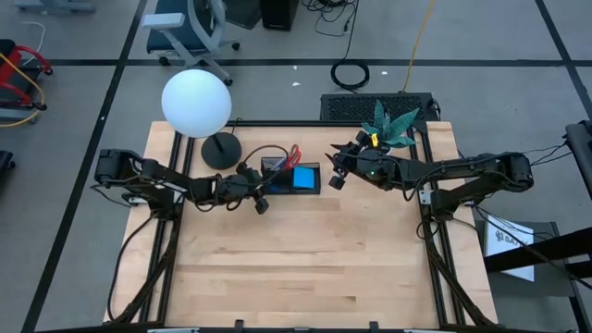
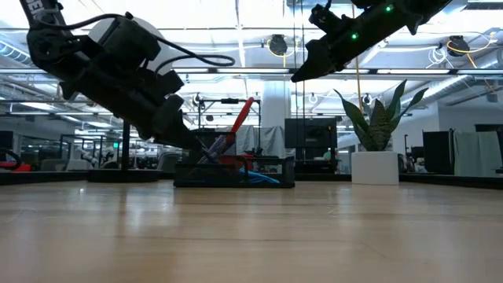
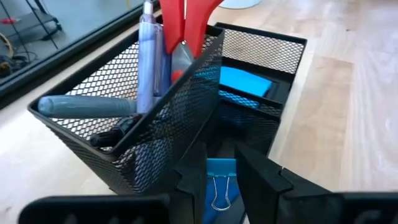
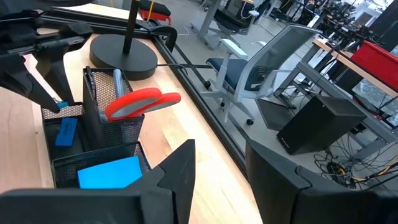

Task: Pick and place office supplies into organizer
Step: Put the blue binder clip into the black mesh organizer

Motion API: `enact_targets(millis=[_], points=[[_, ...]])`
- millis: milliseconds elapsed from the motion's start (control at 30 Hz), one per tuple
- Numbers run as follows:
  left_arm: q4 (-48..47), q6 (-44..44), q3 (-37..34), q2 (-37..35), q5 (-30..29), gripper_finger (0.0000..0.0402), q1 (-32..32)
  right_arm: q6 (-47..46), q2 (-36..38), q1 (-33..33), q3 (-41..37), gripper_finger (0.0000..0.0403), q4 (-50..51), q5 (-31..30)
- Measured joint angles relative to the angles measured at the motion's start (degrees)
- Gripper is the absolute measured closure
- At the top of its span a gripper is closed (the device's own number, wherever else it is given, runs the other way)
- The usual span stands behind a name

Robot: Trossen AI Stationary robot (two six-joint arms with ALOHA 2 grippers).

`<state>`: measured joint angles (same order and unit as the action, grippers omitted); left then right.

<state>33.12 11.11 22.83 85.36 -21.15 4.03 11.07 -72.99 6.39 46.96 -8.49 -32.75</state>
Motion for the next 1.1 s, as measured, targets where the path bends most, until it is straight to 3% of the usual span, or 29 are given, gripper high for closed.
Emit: enact_targets(millis=[1100], points=[[1.9, -3.1, 0.1, 0.0, 3.2, 0.0313, 0.2, 0.3, 0.0, 0.0, 0.0, 0.0271, 0.0, -0.2]])
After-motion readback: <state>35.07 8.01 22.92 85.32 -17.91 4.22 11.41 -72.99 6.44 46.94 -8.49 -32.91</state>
